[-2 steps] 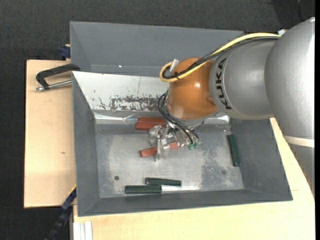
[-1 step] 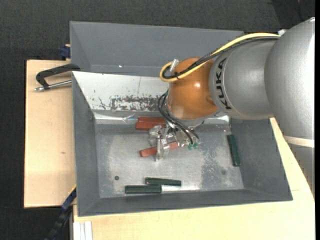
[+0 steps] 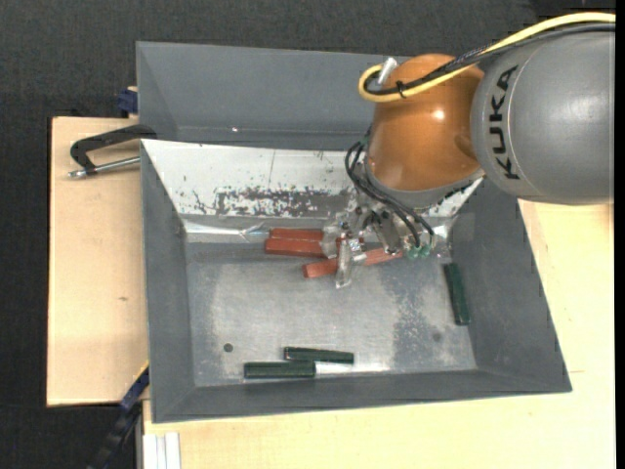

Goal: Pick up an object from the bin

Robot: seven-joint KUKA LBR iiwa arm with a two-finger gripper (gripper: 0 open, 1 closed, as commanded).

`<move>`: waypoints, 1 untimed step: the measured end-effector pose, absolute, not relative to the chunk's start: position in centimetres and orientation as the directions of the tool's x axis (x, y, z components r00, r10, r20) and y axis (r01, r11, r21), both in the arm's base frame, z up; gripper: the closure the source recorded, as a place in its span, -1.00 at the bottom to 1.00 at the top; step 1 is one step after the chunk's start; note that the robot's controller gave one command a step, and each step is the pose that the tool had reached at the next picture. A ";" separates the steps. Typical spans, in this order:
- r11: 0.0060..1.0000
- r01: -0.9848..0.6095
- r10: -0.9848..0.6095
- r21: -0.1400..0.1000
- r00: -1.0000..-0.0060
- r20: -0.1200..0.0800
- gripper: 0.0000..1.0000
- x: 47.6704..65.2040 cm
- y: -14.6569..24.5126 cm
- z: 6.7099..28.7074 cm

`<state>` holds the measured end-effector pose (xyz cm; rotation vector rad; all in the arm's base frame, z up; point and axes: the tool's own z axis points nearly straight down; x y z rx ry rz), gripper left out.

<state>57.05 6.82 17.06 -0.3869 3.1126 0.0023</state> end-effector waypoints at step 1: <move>0.970 -0.245 -0.245 0.001 -0.970 -0.005 1.00 57.0 6.8 17.1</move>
Offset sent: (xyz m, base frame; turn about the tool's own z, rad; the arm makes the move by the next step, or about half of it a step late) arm -0.0019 -0.0066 0.0677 -0.0078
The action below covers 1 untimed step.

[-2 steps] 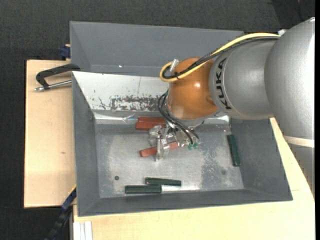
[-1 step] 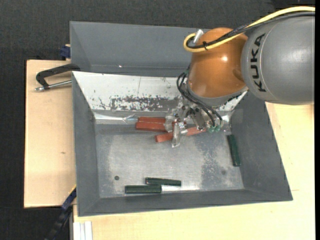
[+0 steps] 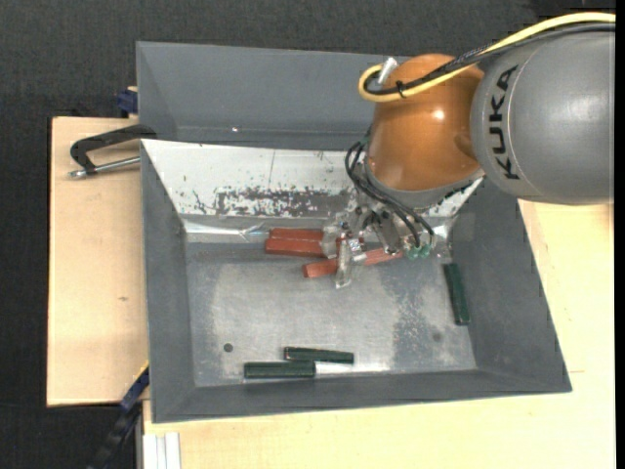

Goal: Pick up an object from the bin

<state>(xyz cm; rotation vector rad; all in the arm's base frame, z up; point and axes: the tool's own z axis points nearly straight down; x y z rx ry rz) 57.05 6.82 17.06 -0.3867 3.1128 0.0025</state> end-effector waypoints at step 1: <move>0.968 -0.251 -0.251 0.001 -0.968 -0.006 1.00 57.0 6.3 24.0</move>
Offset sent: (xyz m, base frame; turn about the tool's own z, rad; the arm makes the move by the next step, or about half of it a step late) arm 0.0000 0.0000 0.0000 0.0000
